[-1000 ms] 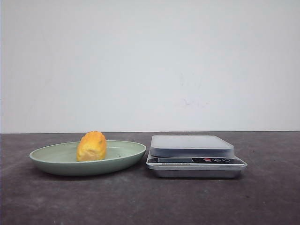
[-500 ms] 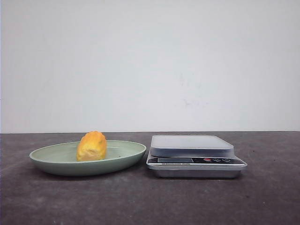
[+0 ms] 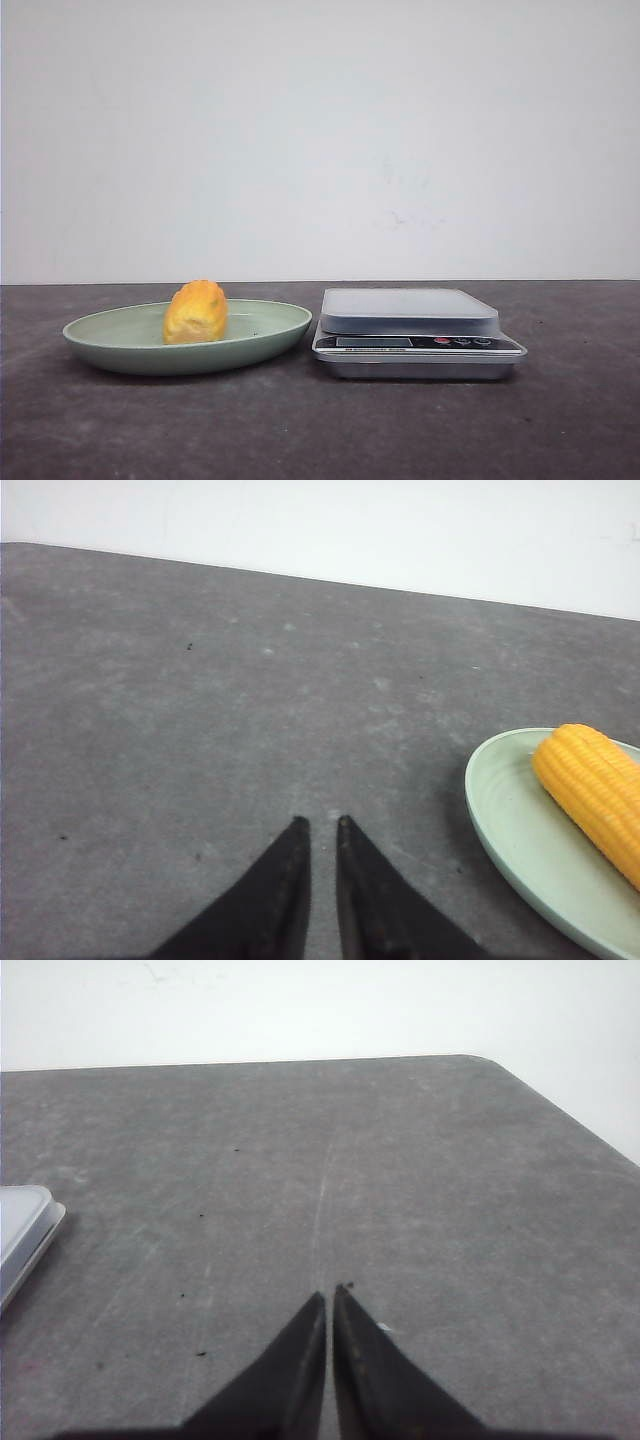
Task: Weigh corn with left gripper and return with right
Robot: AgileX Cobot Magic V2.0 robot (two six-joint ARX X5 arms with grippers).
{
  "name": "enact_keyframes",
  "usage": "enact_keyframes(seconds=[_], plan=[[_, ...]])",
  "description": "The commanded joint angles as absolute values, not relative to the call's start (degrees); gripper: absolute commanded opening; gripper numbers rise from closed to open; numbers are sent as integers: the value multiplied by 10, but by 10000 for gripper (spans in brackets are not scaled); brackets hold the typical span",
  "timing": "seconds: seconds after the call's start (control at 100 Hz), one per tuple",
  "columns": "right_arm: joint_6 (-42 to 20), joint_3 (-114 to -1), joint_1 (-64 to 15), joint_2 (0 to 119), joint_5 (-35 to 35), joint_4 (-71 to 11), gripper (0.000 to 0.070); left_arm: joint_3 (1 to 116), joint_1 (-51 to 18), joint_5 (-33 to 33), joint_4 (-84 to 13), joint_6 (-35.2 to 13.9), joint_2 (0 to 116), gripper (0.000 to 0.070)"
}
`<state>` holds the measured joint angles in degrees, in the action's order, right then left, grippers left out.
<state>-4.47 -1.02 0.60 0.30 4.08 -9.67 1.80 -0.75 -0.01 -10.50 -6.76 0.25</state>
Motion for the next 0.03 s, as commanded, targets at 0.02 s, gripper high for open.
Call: enact_keyframes(seconds=[0.02], plan=[[-40, -8, 7, 2, 41, -90, 7, 8, -7, 1, -107, -61, 2, 0]])
